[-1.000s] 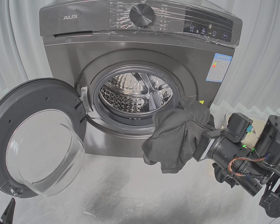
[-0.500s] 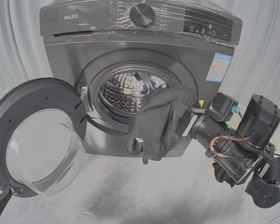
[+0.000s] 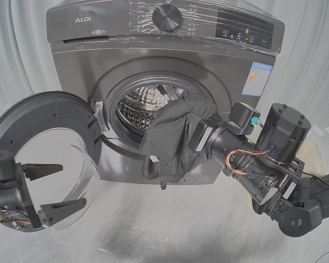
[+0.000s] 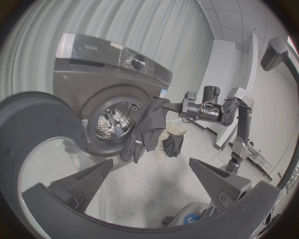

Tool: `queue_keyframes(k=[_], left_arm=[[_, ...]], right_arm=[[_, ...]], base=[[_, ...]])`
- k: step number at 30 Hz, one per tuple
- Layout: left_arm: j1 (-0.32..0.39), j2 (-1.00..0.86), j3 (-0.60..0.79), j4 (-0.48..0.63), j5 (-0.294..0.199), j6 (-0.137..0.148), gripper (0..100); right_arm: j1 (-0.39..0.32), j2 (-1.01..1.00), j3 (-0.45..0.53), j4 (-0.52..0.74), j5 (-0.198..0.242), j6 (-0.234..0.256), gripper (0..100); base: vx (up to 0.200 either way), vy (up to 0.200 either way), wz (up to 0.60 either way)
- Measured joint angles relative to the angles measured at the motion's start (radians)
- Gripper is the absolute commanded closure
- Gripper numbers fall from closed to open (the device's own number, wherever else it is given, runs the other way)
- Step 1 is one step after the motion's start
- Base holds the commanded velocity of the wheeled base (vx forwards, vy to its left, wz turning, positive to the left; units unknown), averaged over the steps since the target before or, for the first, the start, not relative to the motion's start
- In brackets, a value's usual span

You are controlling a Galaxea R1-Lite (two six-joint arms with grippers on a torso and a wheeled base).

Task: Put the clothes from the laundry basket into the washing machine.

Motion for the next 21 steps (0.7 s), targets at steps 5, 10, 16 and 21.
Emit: queue_keyframes(k=[5,10,16,21], left_arm=[[-0.095,0.243,-0.036,-0.159,0.030,-0.015,0],[-0.162,0.441,-0.097,-0.259,0.041,-0.067,0],[-0.226,0.578,-0.181,-0.282,0.039,-0.159,0],[-0.244,0.655,-0.216,-0.301,0.039,-0.164,0]], right_arm=[[-0.002,0.024,-0.030,0.000,0.001,-0.001,100],[-0.003,0.048,-0.061,0.000,0.003,-0.002,100],[-0.005,0.071,-0.084,-0.001,0.001,-0.002,100],[-0.005,0.082,-0.092,-0.001,-0.001,-0.002,100]], base=[[0.000,0.000,0.00],[0.000,0.000,0.00],[0.000,0.000,0.00],[0.000,0.000,0.00]])
